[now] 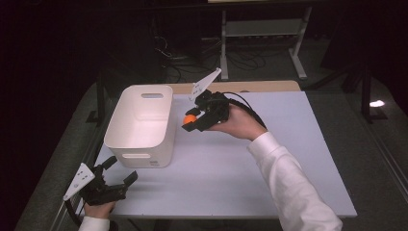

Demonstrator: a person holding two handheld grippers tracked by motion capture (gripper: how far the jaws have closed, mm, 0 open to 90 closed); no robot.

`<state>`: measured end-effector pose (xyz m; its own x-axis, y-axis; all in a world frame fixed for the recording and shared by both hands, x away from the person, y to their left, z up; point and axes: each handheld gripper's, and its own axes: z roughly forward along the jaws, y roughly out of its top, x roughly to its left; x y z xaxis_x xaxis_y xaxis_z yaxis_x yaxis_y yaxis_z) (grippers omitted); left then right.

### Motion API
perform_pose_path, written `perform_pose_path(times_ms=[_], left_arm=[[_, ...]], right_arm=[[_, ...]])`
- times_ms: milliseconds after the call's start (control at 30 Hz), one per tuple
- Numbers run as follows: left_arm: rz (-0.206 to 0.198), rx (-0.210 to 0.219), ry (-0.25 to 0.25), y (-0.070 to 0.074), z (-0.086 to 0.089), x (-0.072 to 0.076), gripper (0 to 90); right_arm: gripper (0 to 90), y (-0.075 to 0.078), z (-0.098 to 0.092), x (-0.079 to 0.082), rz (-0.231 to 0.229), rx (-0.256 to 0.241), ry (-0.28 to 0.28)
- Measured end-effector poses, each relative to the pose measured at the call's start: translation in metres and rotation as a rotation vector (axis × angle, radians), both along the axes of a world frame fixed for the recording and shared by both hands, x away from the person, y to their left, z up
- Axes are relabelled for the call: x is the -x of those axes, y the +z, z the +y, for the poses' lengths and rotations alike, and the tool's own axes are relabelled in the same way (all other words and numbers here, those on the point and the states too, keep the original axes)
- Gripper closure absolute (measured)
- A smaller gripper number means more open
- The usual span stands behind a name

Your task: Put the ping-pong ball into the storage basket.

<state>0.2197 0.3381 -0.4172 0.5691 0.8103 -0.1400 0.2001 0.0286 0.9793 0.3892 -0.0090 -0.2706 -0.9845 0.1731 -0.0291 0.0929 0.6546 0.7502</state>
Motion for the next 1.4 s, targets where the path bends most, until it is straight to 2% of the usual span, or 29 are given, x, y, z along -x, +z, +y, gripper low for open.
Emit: perform_pose_path(times_ms=[33, 633, 1133, 1300, 1400], left_arm=[[-0.002, -0.011, -0.002, 0.0, 0.001, 0.0, 0.0], [-0.005, -0.007, -0.005, -0.001, 0.001, 0.0, 0.0], [-0.001, -0.008, -0.013, -0.001, 0.001, -0.001, 0.0], [-0.002, -0.011, -0.014, -0.001, 0.001, -0.001, 0.0], [0.004, -0.006, -0.012, -0.001, 0.0, -0.001, 0.0]], right_arm=[[49.0, 0.0, 0.001, 0.0, -0.006, 0.004, 0.002], [49.1, 0.009, 0.02, -0.004, -0.016, 0.0, 0.018], [49.0, 0.008, 0.031, -0.008, -0.01, -0.007, 0.027], [49.1, 0.009, 0.034, -0.01, -0.024, -0.006, 0.033], [49.1, 0.009, 0.036, -0.011, -0.015, -0.008, 0.033]])
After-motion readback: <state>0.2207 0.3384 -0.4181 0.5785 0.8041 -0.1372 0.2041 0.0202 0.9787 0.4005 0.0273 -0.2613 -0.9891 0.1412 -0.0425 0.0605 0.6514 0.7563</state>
